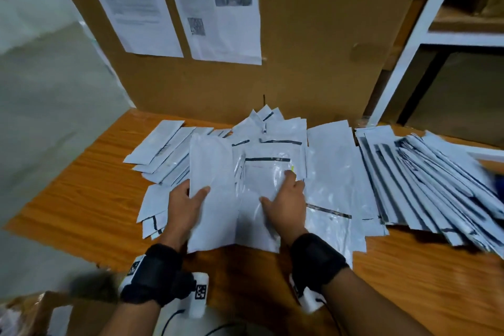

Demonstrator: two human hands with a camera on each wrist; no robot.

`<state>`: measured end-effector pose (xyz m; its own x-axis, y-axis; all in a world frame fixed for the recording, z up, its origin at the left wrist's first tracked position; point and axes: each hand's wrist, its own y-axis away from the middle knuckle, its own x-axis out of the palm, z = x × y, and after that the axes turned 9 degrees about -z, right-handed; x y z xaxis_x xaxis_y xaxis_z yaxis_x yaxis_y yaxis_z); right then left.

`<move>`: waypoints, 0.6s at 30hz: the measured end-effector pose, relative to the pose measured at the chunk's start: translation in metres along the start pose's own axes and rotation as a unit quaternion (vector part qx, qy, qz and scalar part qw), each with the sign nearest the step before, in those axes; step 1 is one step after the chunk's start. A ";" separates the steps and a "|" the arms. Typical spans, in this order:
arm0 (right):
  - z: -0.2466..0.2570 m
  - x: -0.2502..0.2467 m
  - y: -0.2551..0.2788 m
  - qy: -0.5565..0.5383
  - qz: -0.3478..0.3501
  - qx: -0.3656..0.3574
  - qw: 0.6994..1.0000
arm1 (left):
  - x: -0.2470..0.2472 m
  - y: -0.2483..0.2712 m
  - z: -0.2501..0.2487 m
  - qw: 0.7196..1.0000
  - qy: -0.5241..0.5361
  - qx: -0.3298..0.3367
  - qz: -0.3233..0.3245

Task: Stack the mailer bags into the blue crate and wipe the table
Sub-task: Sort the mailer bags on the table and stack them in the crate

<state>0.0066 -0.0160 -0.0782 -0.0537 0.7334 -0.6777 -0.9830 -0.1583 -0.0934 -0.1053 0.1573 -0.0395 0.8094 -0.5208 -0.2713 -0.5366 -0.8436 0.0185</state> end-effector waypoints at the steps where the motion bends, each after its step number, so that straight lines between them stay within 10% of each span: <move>1: 0.002 0.001 0.001 -0.011 -0.010 0.012 1.000 | -0.001 -0.004 0.000 1.000 0.005 0.006 0.007; 18: -0.045 -0.150 0.071 -0.179 -0.251 0.060 0.949 | 0.065 0.044 -0.045 0.951 0.098 0.185 0.228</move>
<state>-0.0474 -0.1673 -0.0163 0.3915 0.8776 -0.2766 -0.9125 0.3315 -0.2398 -0.0658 0.0800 -0.0133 0.4825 -0.8660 -0.1314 -0.8599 -0.4398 -0.2593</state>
